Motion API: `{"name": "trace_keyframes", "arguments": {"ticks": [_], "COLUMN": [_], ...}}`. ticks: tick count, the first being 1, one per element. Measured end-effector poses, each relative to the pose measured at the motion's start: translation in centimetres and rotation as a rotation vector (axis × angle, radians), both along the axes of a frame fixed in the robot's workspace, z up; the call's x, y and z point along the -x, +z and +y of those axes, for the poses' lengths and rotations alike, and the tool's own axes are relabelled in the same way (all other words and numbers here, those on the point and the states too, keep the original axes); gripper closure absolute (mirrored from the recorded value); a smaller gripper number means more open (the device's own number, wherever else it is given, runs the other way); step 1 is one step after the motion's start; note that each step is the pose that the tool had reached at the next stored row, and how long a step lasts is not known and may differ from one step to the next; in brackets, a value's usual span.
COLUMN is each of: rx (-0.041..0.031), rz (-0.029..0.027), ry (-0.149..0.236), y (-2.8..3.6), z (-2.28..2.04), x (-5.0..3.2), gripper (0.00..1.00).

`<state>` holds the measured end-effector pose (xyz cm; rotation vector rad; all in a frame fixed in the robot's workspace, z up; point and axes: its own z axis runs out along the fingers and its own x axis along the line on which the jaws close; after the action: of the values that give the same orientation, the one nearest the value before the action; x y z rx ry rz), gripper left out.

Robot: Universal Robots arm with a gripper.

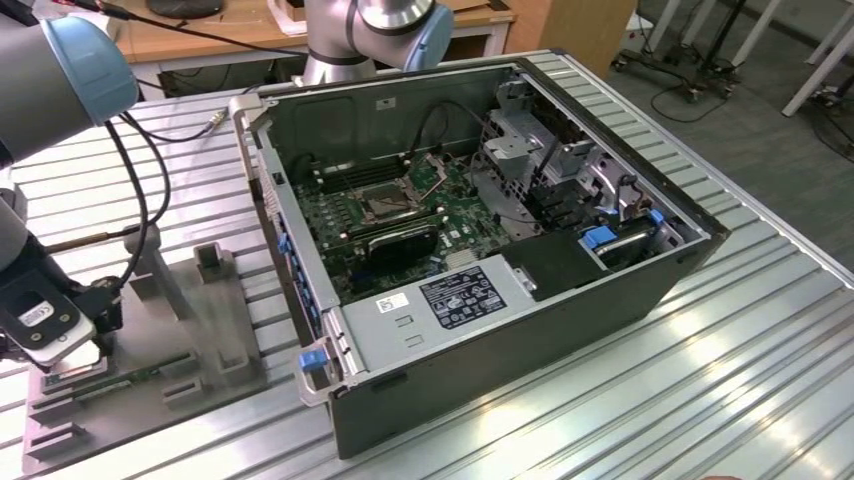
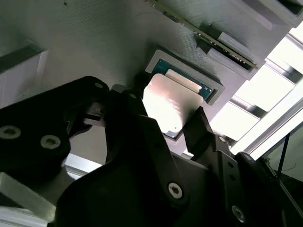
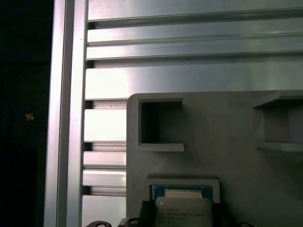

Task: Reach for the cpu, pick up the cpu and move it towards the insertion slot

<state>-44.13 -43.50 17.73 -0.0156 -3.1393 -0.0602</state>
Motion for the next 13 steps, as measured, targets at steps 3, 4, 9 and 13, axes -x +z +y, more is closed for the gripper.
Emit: {"name": "trace_keyframes", "arguments": {"ticks": [3,4,9,13], "rx": [0.0000,0.0000,0.0001,0.0032], "rz": [0.0001,0.0001,0.0000,0.0001], "ry": [0.000,0.000,0.000,0.000], "y": [0.00,0.00,0.01,0.37], "z": [0.00,0.00,0.00,-0.01], "x": [0.00,0.00,0.00,0.00], "gripper": [0.45,0.45,0.45,0.45]}}
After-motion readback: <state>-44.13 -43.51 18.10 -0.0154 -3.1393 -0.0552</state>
